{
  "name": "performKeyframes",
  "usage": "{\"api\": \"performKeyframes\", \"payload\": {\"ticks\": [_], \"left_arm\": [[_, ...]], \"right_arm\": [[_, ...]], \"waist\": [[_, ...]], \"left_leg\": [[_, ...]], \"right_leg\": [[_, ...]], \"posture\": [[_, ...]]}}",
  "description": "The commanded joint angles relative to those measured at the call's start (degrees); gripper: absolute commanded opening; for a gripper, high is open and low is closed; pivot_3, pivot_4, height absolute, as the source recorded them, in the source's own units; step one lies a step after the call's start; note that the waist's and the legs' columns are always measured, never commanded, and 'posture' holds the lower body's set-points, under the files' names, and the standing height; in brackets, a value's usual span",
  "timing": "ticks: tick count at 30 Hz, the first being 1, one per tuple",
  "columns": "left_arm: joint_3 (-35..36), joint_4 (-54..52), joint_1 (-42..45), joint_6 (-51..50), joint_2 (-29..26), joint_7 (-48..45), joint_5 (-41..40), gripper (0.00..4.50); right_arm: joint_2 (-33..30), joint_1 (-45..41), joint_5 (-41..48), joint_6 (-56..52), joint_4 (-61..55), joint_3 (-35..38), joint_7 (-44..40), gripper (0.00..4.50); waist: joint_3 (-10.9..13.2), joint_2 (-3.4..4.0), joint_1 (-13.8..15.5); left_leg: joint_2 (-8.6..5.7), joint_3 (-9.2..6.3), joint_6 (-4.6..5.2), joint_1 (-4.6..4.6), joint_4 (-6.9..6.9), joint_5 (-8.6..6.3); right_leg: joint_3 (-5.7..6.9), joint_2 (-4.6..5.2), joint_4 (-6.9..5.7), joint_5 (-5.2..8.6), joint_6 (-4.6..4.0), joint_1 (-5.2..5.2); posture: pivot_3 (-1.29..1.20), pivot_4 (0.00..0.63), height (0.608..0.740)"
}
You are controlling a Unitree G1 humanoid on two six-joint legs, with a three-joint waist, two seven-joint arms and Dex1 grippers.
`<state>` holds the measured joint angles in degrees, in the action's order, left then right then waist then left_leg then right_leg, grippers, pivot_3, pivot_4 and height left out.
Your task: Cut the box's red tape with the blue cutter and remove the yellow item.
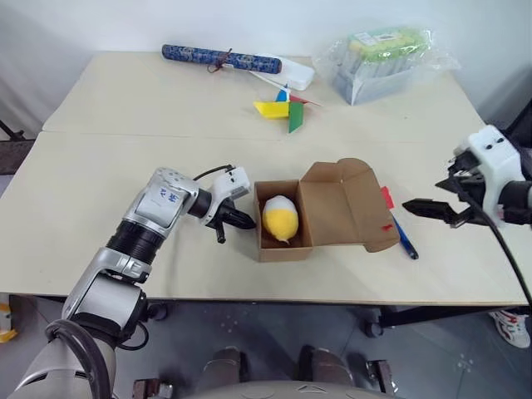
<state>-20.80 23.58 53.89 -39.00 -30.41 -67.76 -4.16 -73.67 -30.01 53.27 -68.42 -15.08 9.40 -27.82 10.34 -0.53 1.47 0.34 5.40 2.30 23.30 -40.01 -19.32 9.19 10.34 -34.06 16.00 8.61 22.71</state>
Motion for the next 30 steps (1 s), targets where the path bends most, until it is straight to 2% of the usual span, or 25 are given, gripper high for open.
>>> {"api": "performKeyframes", "payload": {"ticks": [1,5,11,15,18,21,30], "left_arm": [[4.4,-1.1,-0.1,-1.6,-1.9,1.3,-1.5,0.00],[10.6,-1.5,-0.3,-4.2,-4.4,2.9,-4.3,0.00],[14.4,-3.0,0.1,-4.0,-8.7,2.3,-6.0,0.00],[12.7,-8.1,2.2,-7.4,-9.7,-1.2,-8.0,0.00],[10.0,-11.7,4.5,-8.6,-8.3,-1.4,-7.8,0.00],[6.9,-12.2,7.6,-10.8,-6.4,-1.9,-7.5,0.61],[-3.3,-12.4,14.2,-5.8,-3.5,-8.1,-5.0,3.34]], "right_arm": [[-0.4,-3.4,1.8,0.9,-3.1,3.7,-4.8,4.46],[1.9,-4.8,6.2,1.5,-10.0,4.1,-9.6,4.46],[5.4,0.5,1.7,10.5,-15.1,4.3,-15.8,4.46],[6.4,5.0,-2.4,17.3,-15.5,4.9,-20.4,4.46],[8.1,8.8,-4.7,23.3,-14.9,7.8,-24.1,4.46],[8.2,12.7,-7.2,27.4,-14.3,10.5,-27.5,4.50],[10.3,21.4,-7.0,29.5,-15.7,22.2,-30.5,4.50]], "waist": [[0.0,0.00,0.0],[0.0,0.08,-0.3],[0.1,0.06,0.4],[0.1,0.04,0.7],[0.1,0.04,1.0],[0.1,0.04,1.1],[0.1,0.04,1.3]], "left_leg": [[0.00,0.00,0.00,0.00,0.00,0.00],[0.10,-0.10,-0.04,-0.02,0.05,0.01],[-0.05,-0.06,-0.07,-0.01,-0.02,-0.01],[-0.09,-0.12,-0.06,-0.01,-0.05,-0.02],[-0.12,-0.11,-0.05,-0.01,-0.06,-0.02],[-0.12,-0.08,-0.05,-0.04,-0.06,-0.01],[-0.11,-0.08,-0.05,-0.08,-0.05,-0.01]], "right_leg": [[-0.01,0.00,0.00,0.00,0.00,0.00],[-0.02,-0.05,-0.03,0.00,0.00,0.07],[0.00,0.01,-0.11,-0.01,0.02,0.04],[0.00,0.02,-0.09,-0.06,0.11,-0.04],[-0.01,0.03,-0.10,-0.07,0.13,-0.04],[-0.03,0.02,-0.10,-0.07,0.13,-0.06],[-0.02,0.00,-0.10,-0.07,0.13,-0.08]], "posture": [[0.00,0.150,0.740],[0.00,0.150,0.740],[0.00,0.150,0.740],[0.00,0.150,0.740],[0.00,0.150,0.740],[0.00,0.150,0.740],[0.00,0.150,0.740]]}}
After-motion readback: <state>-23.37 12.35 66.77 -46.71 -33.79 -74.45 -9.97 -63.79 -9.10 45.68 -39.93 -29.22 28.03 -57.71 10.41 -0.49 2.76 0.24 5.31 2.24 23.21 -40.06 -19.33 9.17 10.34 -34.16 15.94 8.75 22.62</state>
